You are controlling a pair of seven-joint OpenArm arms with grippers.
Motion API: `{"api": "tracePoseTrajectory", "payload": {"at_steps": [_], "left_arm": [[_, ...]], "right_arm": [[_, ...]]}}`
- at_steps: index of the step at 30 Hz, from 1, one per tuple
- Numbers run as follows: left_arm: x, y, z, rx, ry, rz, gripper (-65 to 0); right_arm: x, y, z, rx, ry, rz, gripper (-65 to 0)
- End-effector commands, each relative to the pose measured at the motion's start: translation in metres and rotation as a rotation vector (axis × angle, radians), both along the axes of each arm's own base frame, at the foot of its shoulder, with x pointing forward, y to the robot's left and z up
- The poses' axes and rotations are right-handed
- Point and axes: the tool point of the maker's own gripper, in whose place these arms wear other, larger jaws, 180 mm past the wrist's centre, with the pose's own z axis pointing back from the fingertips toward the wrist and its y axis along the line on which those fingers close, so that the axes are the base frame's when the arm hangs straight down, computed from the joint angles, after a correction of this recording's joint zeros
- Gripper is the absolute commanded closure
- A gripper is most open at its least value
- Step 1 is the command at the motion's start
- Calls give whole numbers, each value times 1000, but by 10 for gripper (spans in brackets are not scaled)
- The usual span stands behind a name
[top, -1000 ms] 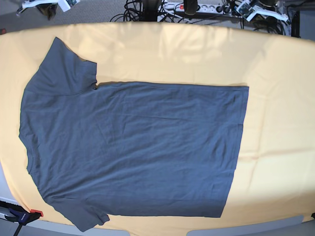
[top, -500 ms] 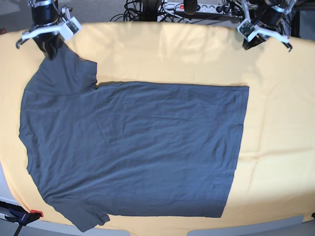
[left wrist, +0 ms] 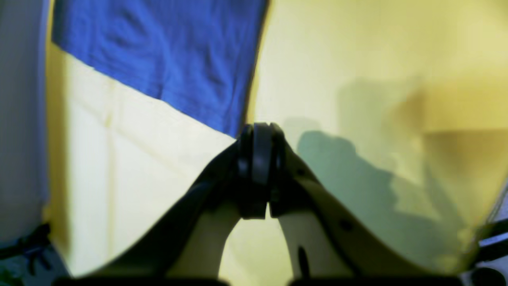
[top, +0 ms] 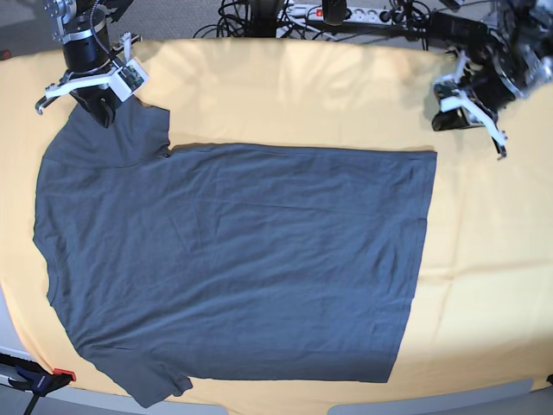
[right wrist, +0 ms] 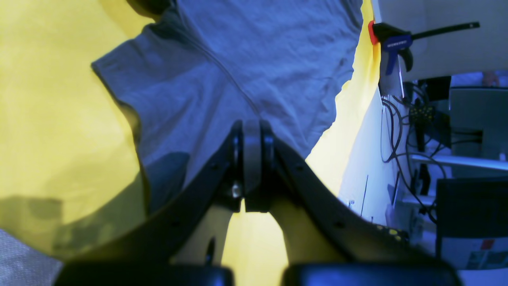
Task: Fold the T-shirt properly
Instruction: 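Move both grippers down to the shirt's shoulder and hem corners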
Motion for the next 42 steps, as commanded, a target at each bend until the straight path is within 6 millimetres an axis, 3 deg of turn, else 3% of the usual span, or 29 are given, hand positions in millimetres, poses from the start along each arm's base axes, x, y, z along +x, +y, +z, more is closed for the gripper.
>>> {"api": "tracePoseTrajectory", "payload": {"at_steps": [1, 6, 9, 19, 24, 32, 36, 38, 40, 42], "left_arm": [[12, 6, 9, 1, -22, -26, 0], [28, 18, 18, -109, 31, -95, -296], [39, 23, 19, -112, 24, -89, -346], [48, -4, -14, 5, 14, -217, -346], [56, -16, -20, 40, 17, -254, -345], [75, -13, -46, 61, 34, -232, -345], [79, -20, -49, 46, 36, -241, -336], [83, -23, -47, 42, 25, -242, -218], [84, -23, -46, 43, 22, -242, -30], [85, -20, -47, 56, 22, -232, 0]], "right_arm": [[4, 1, 9, -4, -34, 14, 0], [4, 1, 8, 0, -34, 9, 0], [4, 1, 9, 2, -37, 5, 0], [2, 4, 7, 32, -38, -28, 0], [1, 5, 7, 46, -39, -42, 0], [1, 5, 6, 47, -39, -43, 0], [1, 5, 6, 47, -38, -43, 0], [1, 5, 6, 47, -38, -43, 0], [1, 5, 6, 47, -37, -43, 0], [-2, 9, 1, 34, -5, -12, 0]]}}
